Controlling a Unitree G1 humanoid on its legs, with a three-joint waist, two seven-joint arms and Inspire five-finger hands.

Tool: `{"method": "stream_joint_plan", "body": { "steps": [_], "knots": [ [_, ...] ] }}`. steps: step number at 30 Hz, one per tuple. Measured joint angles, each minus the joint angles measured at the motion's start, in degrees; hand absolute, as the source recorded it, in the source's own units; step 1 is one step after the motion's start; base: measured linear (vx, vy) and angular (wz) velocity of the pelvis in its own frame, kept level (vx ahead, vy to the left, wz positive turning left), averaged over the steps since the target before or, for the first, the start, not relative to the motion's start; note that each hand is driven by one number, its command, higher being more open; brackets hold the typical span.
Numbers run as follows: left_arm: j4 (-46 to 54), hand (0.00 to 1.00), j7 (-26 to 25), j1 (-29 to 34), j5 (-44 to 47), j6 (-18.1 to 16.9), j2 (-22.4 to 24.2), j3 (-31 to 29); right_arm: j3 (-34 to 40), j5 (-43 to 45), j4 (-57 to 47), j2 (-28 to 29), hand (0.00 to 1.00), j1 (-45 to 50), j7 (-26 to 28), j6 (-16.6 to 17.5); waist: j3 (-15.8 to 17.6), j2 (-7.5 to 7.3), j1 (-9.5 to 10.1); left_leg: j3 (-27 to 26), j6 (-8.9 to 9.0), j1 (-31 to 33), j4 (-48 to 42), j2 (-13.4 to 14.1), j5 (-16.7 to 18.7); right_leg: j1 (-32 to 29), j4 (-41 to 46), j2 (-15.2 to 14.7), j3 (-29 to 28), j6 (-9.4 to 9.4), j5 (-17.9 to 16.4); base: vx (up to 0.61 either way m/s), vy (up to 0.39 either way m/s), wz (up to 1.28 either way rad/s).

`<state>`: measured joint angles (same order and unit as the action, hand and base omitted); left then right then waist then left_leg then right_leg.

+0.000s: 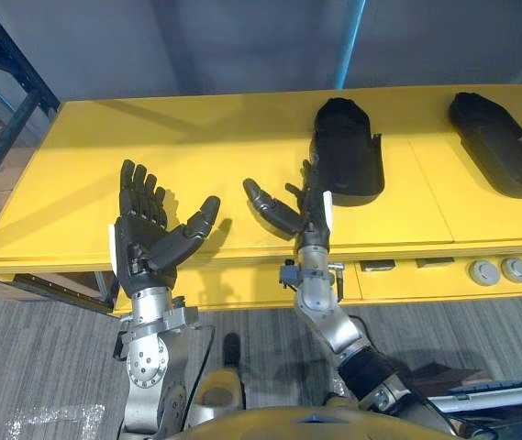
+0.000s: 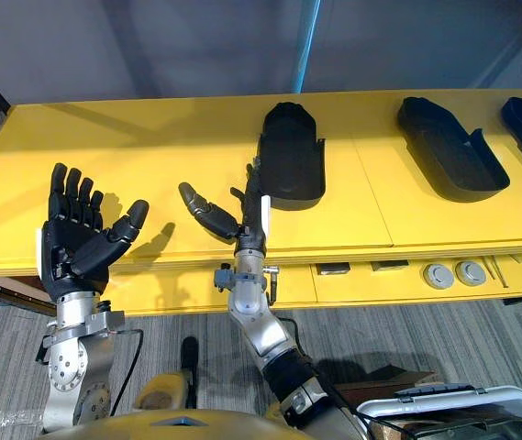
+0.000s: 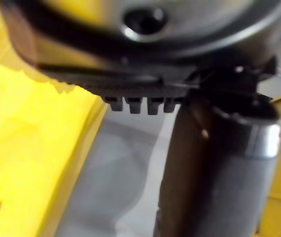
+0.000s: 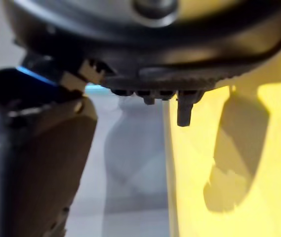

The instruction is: Walk over and take three plastic housings, then place them on the shelf

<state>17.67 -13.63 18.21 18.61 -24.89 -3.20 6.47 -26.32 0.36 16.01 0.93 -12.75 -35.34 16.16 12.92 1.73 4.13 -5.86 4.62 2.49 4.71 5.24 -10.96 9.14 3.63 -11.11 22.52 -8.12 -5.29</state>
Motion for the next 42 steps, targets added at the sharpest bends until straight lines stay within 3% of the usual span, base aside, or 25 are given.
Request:
{"method": "stream_joint_plan", "body": {
  "steps": [16,24,32,38,42],
  "knots": [
    [0.0,1.00,0.2,0.3,0.0,0.1,0.0,0.1,1.0,0.1,-0.5,-0.2,1.00,0.8,0.4,0.0,0.0,-0.01,-0.96,-0.3,-0.09,-0.3,0.0,0.0,-0.1,-0.1,0.3,-0.1,-0.5,-0.03,0.0,0.00,0.000,0.00],
    [0.0,1.00,1.4,0.3,0.0,0.2,-0.1,0.0,1.5,1.9,-1.0,-1.9,1.00,2.3,9.7,3.5,0.0,-0.01,-1.18,-0.6,-0.08,-0.5,0.0,0.0,-0.1,-0.1,0.3,-0.1,-0.7,-0.04,0.0,0.00,0.000,-0.01],
    [0.9,1.00,1.3,0.5,-0.3,0.2,-0.2,-0.1,0.1,5.6,-23.3,-6.5,1.00,11.1,18.4,7.3,-0.4,-0.35,-1.91,-2.7,0.21,-1.0,0.0,0.6,0.2,-1.0,0.3,0.0,-2.8,0.04,0.2,0.00,-0.013,-0.13],
    [1.8,1.00,1.1,1.4,-0.7,0.2,-1.9,-0.2,3.8,7.5,-29.1,-7.9,1.00,18.0,22.6,8.4,-1.6,-1.57,-2.98,-5.2,0.36,-1.4,0.0,1.1,1.0,-2.2,0.3,0.2,-5.4,0.21,0.4,0.00,-0.013,-0.22],
    [6.6,1.00,1.1,4.9,-0.7,-0.1,-1.8,-1.3,9.2,10.2,-34.1,-8.0,1.00,28.7,26.2,8.4,-2.2,-1.59,-4.24,-6.6,0.84,-2.3,0.1,1.3,1.9,-2.2,0.3,0.2,-6.8,0.35,0.3,0.02,-0.014,-0.16]
  ]
}}
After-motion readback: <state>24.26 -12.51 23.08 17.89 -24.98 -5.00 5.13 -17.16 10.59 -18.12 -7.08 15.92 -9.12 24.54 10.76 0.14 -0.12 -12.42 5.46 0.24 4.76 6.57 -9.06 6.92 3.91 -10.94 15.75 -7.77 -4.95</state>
